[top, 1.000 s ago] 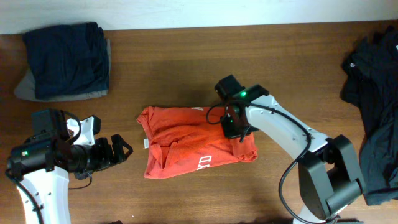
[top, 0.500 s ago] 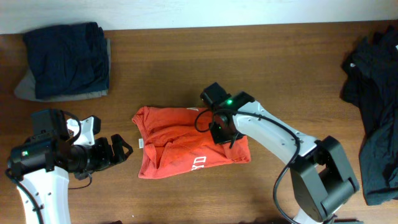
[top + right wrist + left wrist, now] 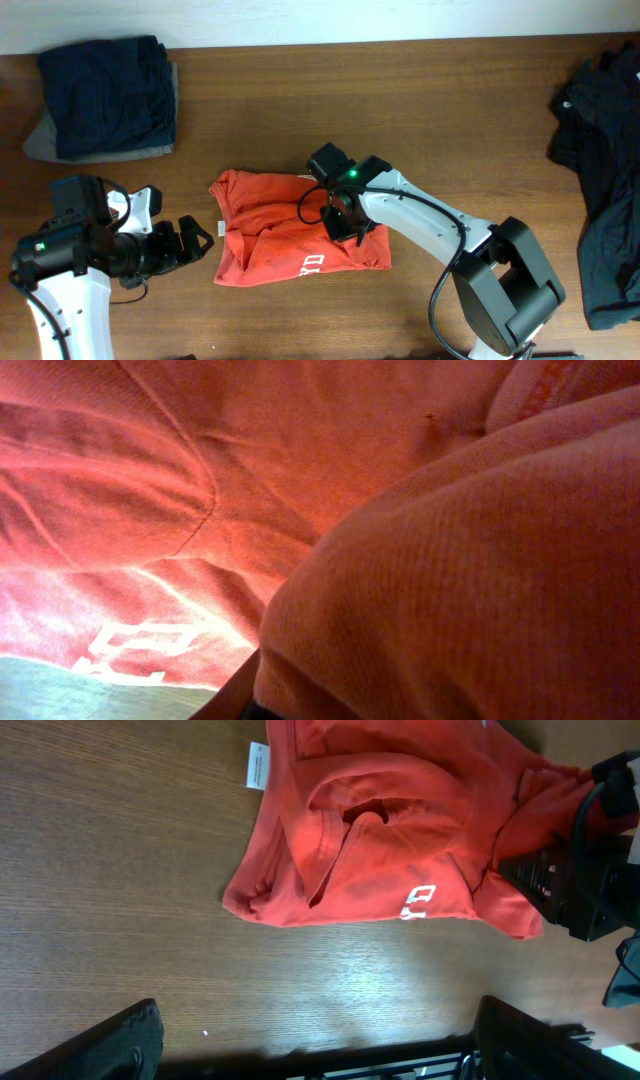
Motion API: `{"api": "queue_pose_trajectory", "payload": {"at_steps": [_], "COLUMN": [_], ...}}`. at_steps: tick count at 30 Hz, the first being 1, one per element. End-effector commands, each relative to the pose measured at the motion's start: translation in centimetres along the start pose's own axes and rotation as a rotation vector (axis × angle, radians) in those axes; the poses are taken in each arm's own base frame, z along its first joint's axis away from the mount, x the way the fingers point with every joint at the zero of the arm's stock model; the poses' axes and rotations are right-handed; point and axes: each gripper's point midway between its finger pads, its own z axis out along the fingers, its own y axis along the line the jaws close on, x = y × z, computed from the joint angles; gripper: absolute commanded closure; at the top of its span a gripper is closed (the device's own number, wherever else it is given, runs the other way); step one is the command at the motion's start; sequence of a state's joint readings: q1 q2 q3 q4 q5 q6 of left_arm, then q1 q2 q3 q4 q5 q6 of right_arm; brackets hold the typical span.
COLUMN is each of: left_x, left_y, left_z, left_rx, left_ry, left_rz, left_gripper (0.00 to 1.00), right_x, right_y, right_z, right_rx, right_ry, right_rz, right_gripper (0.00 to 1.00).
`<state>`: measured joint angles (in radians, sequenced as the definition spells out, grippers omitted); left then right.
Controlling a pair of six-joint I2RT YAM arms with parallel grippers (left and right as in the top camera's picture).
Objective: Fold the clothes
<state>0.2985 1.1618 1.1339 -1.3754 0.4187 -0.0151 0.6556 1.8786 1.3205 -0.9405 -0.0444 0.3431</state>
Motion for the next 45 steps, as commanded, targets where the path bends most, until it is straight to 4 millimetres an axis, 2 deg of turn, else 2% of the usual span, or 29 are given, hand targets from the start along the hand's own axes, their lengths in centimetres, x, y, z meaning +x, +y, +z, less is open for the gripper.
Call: {"api": "queue_pose_trajectory", "payload": {"at_steps": [1,2,6,13,16,19,22,25,27,29,35,41,45], "left_x": [0.1,0.1,0.2,0.2,0.2,0.2,0.2,0.2,0.2,0.2,0.2,0.2,0.2], "left_y": [0.0,0.0,0.0,0.0,0.0,0.0,0.0,0.0,0.0,0.0,0.0,0.0,0.0], "left_z": [0.2,0.2,0.2,0.2,0.2,0.2,0.2,0.2,0.2,0.2,0.2,0.2,0.2], "left_rx": [0.004,0.004,0.004,0.004,0.004,0.004,0.004,0.004,0.004,0.004,0.004,0.004,0.004], "left_ry": [0.012,0.012,0.013,0.012,0.014,0.016,0.015,0.012,0.012,0.012,0.016,0.014,0.013], "left_rz": [0.011,0.011,0.011,0.011,0.01,0.009,0.01,0.01,0.011,0.011,0.009,0.01,0.01], "left_gripper": [0.01,0.01,0.01,0.01,0.01,0.01,0.01,0.01,0.01,0.01,0.01,0.01,0.01], "right_x": [-0.5,-0.7,-1.8,-3.8,-5.1,-6.1,-6.8,-7.2,-7.5,-7.7,-7.9,-8.2,-8.5], "right_y": [1.9,2.1,2.6,3.0,1.6,-0.6,-3.2,-5.4,-5.9,-5.8,-5.3,-3.6,-2.5], "right_z": [-0.9,-1.3,-3.3,-8.0,-9.8,-10.3,-9.9,-9.0,-8.3,-7.3,-3.6,-0.5,0.7], "right_rx": [-0.076,-0.084,-0.097,-0.108,-0.091,-0.079,-0.067,-0.056,-0.073,-0.1,-0.133,-0.195,-0.207], "right_ry": [-0.007,-0.013,-0.041,-0.092,-0.13,-0.15,-0.143,-0.126,-0.111,-0.088,-0.01,0.042,0.043], "right_rz": [0.0,0.0,-0.003,-0.003,0.032,0.086,0.151,0.199,0.201,0.209,0.219,0.206,0.188], "right_gripper": [0.66,0.57,0.49,0.48,0.48,0.44,0.47,0.65,0.76,0.84,0.96,0.96,0.96]}}
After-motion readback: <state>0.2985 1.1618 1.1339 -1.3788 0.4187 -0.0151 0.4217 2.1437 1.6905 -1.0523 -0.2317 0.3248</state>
